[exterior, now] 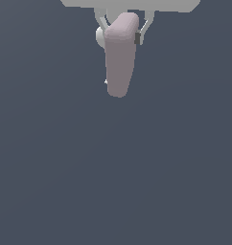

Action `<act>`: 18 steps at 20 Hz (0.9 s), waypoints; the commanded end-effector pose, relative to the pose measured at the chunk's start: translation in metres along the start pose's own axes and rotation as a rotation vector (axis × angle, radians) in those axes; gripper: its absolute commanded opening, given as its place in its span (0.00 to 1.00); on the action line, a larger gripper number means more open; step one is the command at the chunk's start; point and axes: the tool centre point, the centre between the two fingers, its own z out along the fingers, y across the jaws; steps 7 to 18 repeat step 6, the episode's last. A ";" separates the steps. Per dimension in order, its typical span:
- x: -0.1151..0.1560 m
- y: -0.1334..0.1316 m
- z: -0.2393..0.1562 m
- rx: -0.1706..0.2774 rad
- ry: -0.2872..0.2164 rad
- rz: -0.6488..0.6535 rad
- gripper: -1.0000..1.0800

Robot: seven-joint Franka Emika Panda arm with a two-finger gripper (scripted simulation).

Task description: Pick up the object and move it to a goal position.

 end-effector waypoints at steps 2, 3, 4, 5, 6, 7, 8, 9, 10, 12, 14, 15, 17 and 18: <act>0.000 0.000 -0.004 0.000 0.000 0.000 0.00; 0.000 0.000 -0.004 0.000 0.000 0.000 0.00; 0.001 0.000 -0.005 0.000 0.000 0.000 0.00; 0.001 0.000 -0.005 0.000 0.000 0.000 0.00; 0.001 0.000 -0.005 0.000 0.000 0.000 0.00; 0.001 0.000 -0.005 0.000 0.000 0.000 0.00; 0.001 0.000 -0.005 0.000 0.000 0.000 0.00; 0.001 0.000 -0.005 0.000 0.000 0.000 0.00; 0.001 0.000 -0.005 0.000 0.000 0.000 0.00; 0.001 0.000 -0.005 0.000 0.000 0.000 0.00; 0.001 0.000 -0.005 0.000 0.000 0.000 0.00; 0.001 0.000 -0.005 0.000 0.000 0.000 0.00; 0.001 0.000 -0.005 0.000 0.000 0.000 0.00; 0.001 0.000 -0.005 0.000 0.000 0.000 0.00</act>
